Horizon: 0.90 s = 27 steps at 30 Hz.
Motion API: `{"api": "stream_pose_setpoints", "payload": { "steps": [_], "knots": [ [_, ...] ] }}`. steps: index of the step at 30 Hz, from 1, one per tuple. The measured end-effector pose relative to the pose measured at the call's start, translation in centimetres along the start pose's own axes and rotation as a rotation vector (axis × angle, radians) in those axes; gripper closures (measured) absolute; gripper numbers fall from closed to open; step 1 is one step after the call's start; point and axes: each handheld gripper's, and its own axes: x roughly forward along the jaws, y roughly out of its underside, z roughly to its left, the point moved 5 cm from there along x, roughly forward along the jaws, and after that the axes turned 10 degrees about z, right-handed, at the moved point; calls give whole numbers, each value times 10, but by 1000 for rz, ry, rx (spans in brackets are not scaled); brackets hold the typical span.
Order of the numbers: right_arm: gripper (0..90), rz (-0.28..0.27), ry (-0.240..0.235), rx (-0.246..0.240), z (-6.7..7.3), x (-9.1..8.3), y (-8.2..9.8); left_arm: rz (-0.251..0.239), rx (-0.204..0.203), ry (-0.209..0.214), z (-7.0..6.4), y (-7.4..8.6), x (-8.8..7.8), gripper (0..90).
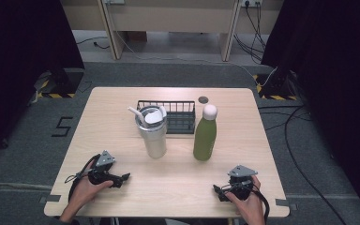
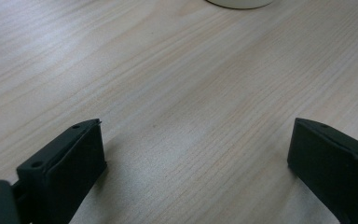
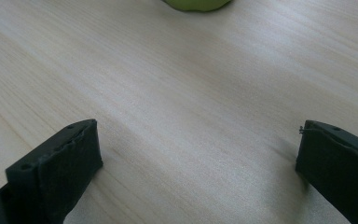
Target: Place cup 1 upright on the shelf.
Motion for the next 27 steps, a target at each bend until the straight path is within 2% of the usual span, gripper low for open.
{"api": "stream_pose_setpoints", "payload": {
  "steps": [11, 12, 14, 15, 20, 27],
  "knots": [
    [2, -1, 0, 0, 0, 0, 0, -3, 20, 13, -2, 0, 0, 47],
    [2, 0, 1, -3, 0, 0, 0, -3, 30, 28, -3, 0, -1, 47],
    [2, 0, 1, -6, -1, 0, 0, -25, 38, 57, -4, -1, -2, 107],
    [2, 0, 1, -5, -1, 0, 0, -44, 21, 80, -5, -3, -3, 156],
    [2, 0, 1, -6, -1, 0, 0, -91, 37, 82, -9, -9, -6, 149],
    [2, 0, 0, -5, -1, 0, -1, -155, 27, 111, -13, -16, -12, 149]
  ]
}}
